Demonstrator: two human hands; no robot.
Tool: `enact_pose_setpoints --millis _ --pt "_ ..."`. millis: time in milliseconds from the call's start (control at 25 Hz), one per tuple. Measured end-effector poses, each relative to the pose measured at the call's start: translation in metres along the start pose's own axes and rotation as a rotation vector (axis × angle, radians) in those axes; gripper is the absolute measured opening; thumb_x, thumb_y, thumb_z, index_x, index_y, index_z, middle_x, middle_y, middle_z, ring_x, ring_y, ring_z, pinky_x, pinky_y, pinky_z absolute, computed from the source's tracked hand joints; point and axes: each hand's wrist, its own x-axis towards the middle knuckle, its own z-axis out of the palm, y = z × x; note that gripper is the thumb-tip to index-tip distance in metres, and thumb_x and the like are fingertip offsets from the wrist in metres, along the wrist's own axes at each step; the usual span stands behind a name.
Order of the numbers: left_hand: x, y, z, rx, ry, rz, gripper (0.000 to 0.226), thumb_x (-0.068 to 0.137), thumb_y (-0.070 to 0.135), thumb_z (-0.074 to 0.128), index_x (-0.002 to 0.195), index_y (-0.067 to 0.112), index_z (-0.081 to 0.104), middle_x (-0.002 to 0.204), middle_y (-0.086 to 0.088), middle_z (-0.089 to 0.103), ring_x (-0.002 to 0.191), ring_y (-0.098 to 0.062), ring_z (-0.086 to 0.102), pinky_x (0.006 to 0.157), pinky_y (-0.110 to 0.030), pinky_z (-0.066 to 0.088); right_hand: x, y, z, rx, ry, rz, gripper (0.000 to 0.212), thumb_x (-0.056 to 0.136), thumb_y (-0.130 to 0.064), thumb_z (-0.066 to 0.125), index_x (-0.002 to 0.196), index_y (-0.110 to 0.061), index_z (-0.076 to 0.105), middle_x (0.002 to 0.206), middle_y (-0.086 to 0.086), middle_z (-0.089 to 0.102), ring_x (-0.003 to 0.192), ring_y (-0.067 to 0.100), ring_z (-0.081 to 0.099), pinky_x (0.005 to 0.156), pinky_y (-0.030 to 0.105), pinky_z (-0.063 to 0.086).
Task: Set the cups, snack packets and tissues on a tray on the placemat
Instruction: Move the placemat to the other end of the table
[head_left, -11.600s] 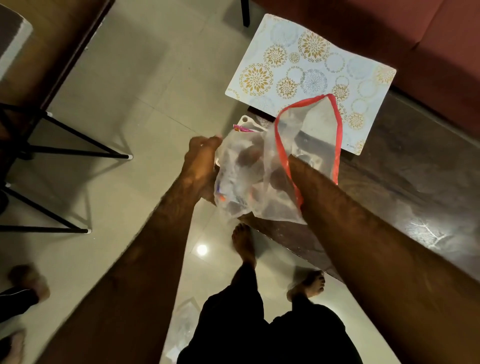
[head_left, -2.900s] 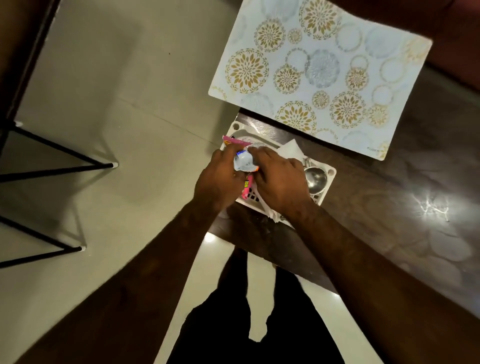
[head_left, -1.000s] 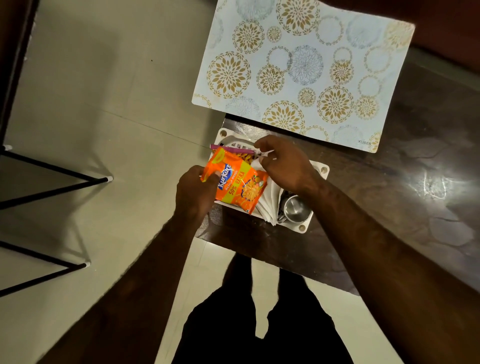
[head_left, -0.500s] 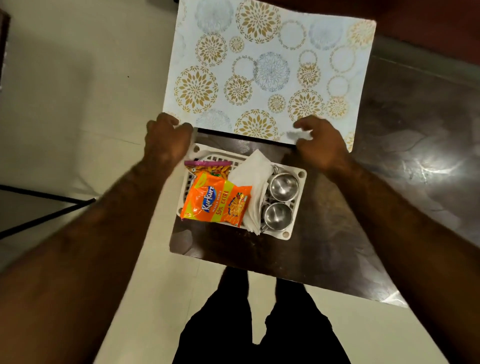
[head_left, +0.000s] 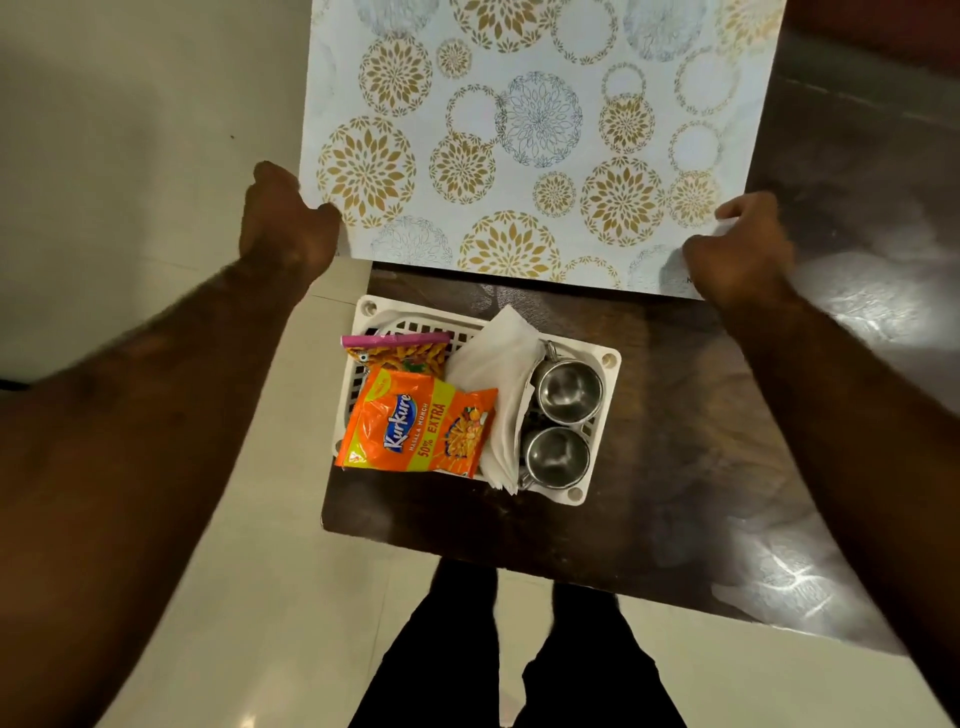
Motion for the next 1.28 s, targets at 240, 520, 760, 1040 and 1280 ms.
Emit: enact_pose_setpoints --millis 240,520,760,1040,1280 --pt "-0.025 0.011 -0.019 -0.075 -0.061 -0.005 0.049 0.088 0.017 0.070 0.129 0.005 0.046 0.133 -0.013 0.057 0.116 -0.031 0.062 0.093 -0.045 0.056 -0.019 -0.011 -0.016 -0.004 0.153 -0.062 0.057 0.082 -0.001 0.070 0.132 -0.022 0.055 0.142 0.009 0.050 0.123 0.029 0.059 0.089 0.027 0.045" --pt "-0.096 0.030 -0.049 -0.346 -0.206 0.069 0.029 0.095 0.004 0.056 0.109 0.017 0.034 0.117 -0.005 0.057 0.092 -0.022 0.064 0.067 -0.046 0.062 -0.083 -0.020 -0.061 0.096 0.198 -0.187 0.060 0.088 0.003 0.067 0.142 -0.020 0.052 0.143 0.012 0.051 0.122 0.026 0.058 0.091 0.027 0.046" --pt "-0.161 0.042 -0.076 -0.435 -0.219 0.136 0.030 0.094 0.003 0.058 0.110 0.019 0.037 0.098 0.011 0.056 0.100 -0.022 0.063 0.080 -0.048 0.060 -0.131 0.015 -0.114 0.132 0.274 -0.193 0.056 0.087 0.004 0.064 0.136 -0.023 0.056 0.137 0.011 0.050 0.115 0.031 0.063 0.086 0.027 0.046" --pt "-0.257 0.087 -0.076 -0.400 -0.227 0.274 0.033 0.094 0.005 0.060 0.119 0.016 0.041 0.108 0.003 0.055 0.092 -0.010 0.058 0.057 -0.019 0.049 -0.158 0.115 -0.202 0.178 0.371 -0.117 0.050 0.086 0.005 0.060 0.127 -0.023 0.065 0.135 0.009 0.052 0.114 0.031 0.064 0.088 0.027 0.048" --pt "-0.362 0.138 -0.002 -0.455 -0.327 0.232 0.033 0.095 -0.001 0.058 0.125 0.007 0.046 0.120 -0.004 0.064 0.098 -0.020 0.066 0.074 -0.037 0.059 -0.147 0.229 -0.275 0.220 0.380 -0.038 0.051 0.087 0.007 0.058 0.126 -0.024 0.065 0.136 0.009 0.049 0.112 0.032 0.065 0.092 0.037 0.059"
